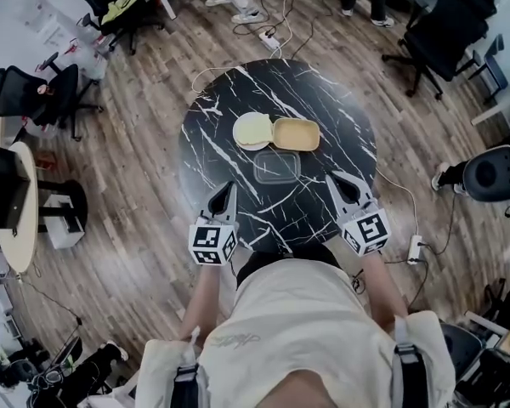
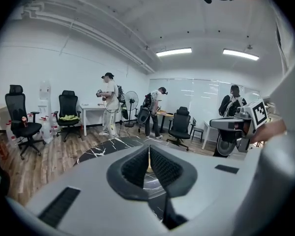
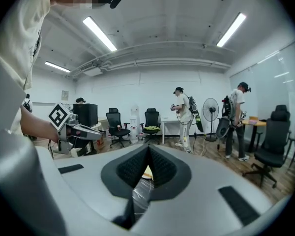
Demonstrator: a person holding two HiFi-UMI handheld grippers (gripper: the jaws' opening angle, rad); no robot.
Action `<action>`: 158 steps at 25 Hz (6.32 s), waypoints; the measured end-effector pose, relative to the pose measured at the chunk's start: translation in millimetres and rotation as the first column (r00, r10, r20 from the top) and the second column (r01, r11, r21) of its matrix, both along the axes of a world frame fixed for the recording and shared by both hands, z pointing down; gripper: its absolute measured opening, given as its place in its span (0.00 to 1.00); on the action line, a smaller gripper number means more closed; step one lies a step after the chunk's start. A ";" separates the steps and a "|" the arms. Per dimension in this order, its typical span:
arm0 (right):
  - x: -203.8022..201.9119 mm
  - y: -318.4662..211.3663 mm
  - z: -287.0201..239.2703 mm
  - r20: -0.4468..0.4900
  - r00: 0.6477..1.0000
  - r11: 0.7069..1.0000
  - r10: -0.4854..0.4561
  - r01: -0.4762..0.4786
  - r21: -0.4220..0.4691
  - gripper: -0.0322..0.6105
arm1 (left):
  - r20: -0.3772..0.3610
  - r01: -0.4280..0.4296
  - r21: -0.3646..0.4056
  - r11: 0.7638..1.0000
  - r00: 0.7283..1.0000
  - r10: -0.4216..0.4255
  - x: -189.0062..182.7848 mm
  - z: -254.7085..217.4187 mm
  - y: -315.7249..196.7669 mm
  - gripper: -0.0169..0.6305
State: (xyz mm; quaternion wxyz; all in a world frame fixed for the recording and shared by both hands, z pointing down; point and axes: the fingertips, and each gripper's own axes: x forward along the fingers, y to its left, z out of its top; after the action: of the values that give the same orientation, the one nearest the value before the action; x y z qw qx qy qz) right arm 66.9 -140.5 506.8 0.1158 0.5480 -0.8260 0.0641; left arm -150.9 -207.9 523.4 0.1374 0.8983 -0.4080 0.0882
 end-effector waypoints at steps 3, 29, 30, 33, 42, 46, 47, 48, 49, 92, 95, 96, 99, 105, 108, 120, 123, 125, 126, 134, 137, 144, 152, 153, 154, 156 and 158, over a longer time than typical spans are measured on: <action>-3.2 -1.1 0.3 0.008 1.000 1.000 0.003 -0.003 0.001 0.06 | 0.006 -0.018 -0.018 1.000 1.000 0.018 3.4 6.4 -4.6 0.06; 44.2 6.3 52.8 0.069 0.994 0.991 0.088 -0.080 -0.110 0.06 | 0.175 0.031 -0.421 0.906 0.983 0.048 35.5 186.8 -56.4 0.23; 46.8 7.0 55.4 0.068 0.994 0.989 0.091 -0.083 -0.120 0.06 | 0.183 0.048 -0.438 0.898 0.982 0.037 34.2 197.3 -59.2 0.23; 53.2 8.2 62.1 0.064 0.993 0.985 0.099 -0.089 -0.149 0.06 | 0.204 0.084 -0.479 0.874 0.979 0.017 32.6 223.0 -64.9 0.22; 51.2 1.6 72.7 0.072 0.994 0.978 0.085 -0.069 -0.196 0.06 | 0.263 0.105 -0.530 0.841 0.964 0.046 41.1 263.7 -74.1 0.22; 54.8 1.7 76.2 0.069 0.993 0.975 0.091 -0.075 -0.208 0.06 | 0.278 0.109 -0.548 0.829 0.959 0.058 43.2 273.7 -74.5 0.22; 56.6 1.8 76.7 0.067 0.993 0.975 0.093 -0.077 -0.211 0.06 | 0.286 0.113 -0.548 0.829 0.956 0.059 43.6 275.6 -75.0 0.22; 58.5 1.8 77.1 0.065 0.993 0.974 0.095 -0.080 -0.213 0.06 | 0.296 0.118 -0.547 0.829 0.953 0.060 44.0 277.3 -75.8 0.22; 60.3 1.7 77.4 0.064 0.993 0.973 0.098 -0.083 -0.215 0.06 | 0.305 0.122 -0.546 0.829 0.950 0.061 44.3 278.9 -76.7 0.22; 52.8 -1.2 75.3 0.080 0.994 0.979 0.070 -0.053 -0.198 0.06 | 0.238 0.053 -0.532 0.845 0.967 0.089 59.8 248.3 -67.6 0.05; 44.6 -1.5 71.4 0.082 0.995 0.982 0.050 -0.034 -0.188 0.06 | 0.258 0.035 -0.471 0.882 0.961 0.100 60.8 229.7 -59.8 0.05; 42.0 -1.7 69.5 0.083 0.996 0.983 0.043 -0.027 -0.183 0.06 | 0.259 0.032 -0.448 0.893 0.961 0.096 60.8 221.8 -57.9 0.05; 34.0 -3.1 65.3 0.086 0.996 0.986 0.021 -0.007 -0.165 0.06 | 0.254 0.029 -0.382 0.924 0.964 0.074 58.4 196.7 -53.9 0.05; 23.5 -5.9 55.6 0.083 0.996 0.991 -0.022 0.032 -0.128 0.06 | 0.237 0.040 -0.280 0.959 0.971 0.028 45.3 143.0 -49.5 0.05; 19.3 -10.6 47.6 0.079 0.996 0.993 -0.045 0.053 -0.101 0.06 | 0.217 0.050 -0.241 0.969 0.976 0.004 38.1 114.6 -51.0 0.05; -4.6 -34.0 -5.3 0.085 0.986 0.990 -0.142 0.140 0.019 0.06 | 0.128 0.122 -0.074 0.990 0.986 -0.111 10.7 5.1 -59.6 0.05; -9.1 -40.4 -23.6 0.087 0.983 0.986 -0.159 0.155 0.056 0.06 | 0.113 0.129 -0.031 0.991 0.986 -0.125 7.6 -17.8 -61.6 0.05; -11.1 -44.4 -35.9 0.079 0.982 0.983 -0.172 0.166 0.078 0.06 | 0.097 0.135 -0.003 0.991 0.986 -0.134 6.0 -33.6 -62.4 0.05; -11.9 -46.1 -42.0 0.074 0.981 0.981 -0.178 0.171 0.088 0.06 | 0.089 0.138 0.012 0.990 0.986 -0.138 5.1 -41.8 -62.7 0.05; -14.2 -54.9 -74.3 0.079 0.977 0.972 -0.200 0.187 0.144 0.06 | 0.040 0.141 0.120 0.983 0.988 -0.147 1.5 -97.3 -64.2 0.05; -11.0 -58.0 -87.6 0.120 0.974 0.971 -0.193 0.173 0.163 0.06 | 0.025 0.140 0.160 0.977 0.989 -0.146 -0.2 -118.9 -63.1 0.05; -0.2 -60.1 -115.4 0.117 0.977 0.965 -0.181 0.153 0.214 0.06 | -0.014 0.159 0.205 0.966 0.987 -0.159 -6.3 -146.6 -62.0 0.05; 2.0 -52.1 -135.1 0.102 0.979 0.957 -0.174 0.143 0.252 0.06 | -0.045 0.167 0.212 0.963 0.986 -0.161 -12.4 -156.3 -58.6 0.05; 1.6 -50.8 -136.0 0.097 0.980 0.956 -0.176 0.146 0.255 0.06 | -0.049 0.166 0.212 0.963 0.986 -0.159 -12.5 -156.6 -57.8 0.05; 1.0 -49.8 -136.8 0.092 0.980 0.955 -0.176 0.148 0.258 0.06 | -0.052 0.165 0.210 0.964 0.986 -0.158 -12.7 -156.7 -57.3 0.05; -0.4 -48.8 -137.8 0.083 0.981 0.953 -0.176 0.148 0.264 0.06 | -0.053 0.164 0.208 0.964 0.986 -0.156 -13.5 -156.7 -56.6 0.05; -2.0 -48.7 -138.5 0.080 0.981 0.952 -0.175 0.148 0.266 0.06 | -0.056 0.165 0.206 0.965 0.986 -0.156 -15.1 -157.3 -55.4 0.05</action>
State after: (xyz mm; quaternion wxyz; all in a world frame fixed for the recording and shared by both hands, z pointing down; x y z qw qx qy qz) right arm 65.0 -189.1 368.3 0.0054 0.4848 -0.8742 -0.0260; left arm -166.0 -263.4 366.2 0.0563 0.8733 -0.4837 0.0156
